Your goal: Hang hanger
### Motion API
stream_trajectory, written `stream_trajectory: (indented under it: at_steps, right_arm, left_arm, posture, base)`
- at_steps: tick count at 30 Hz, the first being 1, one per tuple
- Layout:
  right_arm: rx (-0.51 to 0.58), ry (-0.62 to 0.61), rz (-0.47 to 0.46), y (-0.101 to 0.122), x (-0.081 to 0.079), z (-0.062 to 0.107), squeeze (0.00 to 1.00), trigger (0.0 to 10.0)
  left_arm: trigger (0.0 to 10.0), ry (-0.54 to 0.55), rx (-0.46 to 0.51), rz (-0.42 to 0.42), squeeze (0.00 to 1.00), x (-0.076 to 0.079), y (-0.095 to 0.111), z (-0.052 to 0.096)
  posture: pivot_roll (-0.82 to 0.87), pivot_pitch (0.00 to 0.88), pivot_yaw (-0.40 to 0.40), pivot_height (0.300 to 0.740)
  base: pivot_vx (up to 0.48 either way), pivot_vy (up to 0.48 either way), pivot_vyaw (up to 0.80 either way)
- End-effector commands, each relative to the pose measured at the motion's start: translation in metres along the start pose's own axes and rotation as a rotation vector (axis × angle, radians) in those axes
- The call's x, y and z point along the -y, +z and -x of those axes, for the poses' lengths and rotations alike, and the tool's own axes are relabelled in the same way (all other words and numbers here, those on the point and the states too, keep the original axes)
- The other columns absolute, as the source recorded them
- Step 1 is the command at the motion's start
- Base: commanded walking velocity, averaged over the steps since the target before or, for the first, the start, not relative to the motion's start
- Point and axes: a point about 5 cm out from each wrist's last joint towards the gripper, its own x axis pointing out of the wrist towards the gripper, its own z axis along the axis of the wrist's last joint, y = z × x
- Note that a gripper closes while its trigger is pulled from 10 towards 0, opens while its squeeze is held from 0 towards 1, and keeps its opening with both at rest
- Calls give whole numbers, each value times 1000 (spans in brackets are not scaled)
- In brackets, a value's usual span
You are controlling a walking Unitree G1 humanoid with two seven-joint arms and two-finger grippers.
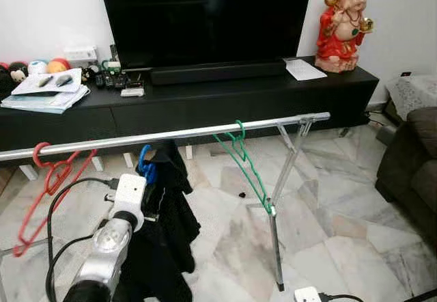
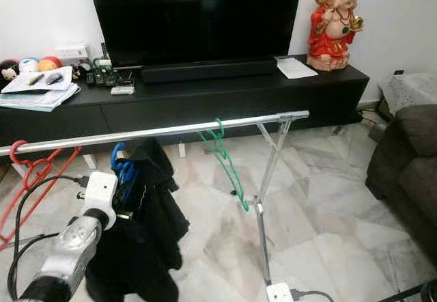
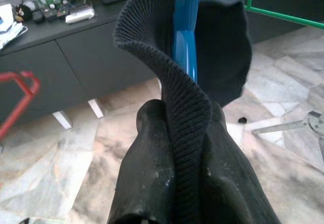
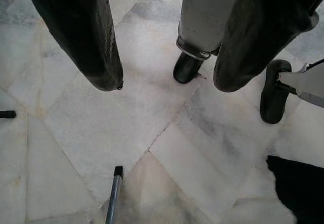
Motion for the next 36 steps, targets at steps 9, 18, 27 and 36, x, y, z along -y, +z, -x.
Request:
stream_trajectory:
  at_steps: [9,18,27,36]
  right_arm:
    - [18,-1,20,5,2,0,0,10000]
    - [15,-1,39,6,3,0,0,10000]
    - [16,3,53,7,3,0,0,10000]
    - [18,6,61,9,3,0,0,10000]
  left_arm:
    - [10000,11,49,-1,0,-1,15,2]
    - [10000,14,47,-8,0,-4,16,5]
    - [10000,-23,44,-8,0,-1,16,7]
    - [10000,-29,51,-12,0,-1,19,6]
  posture:
    - [84,0,-12,740]
    - [96,0,-17,740]
    - [102,0,-21,740]
    - [103,0,-22,740]
  base:
    - [162,0,0]
    - [167,0,0]
    - [303,0,0]
    - [150,0,0]
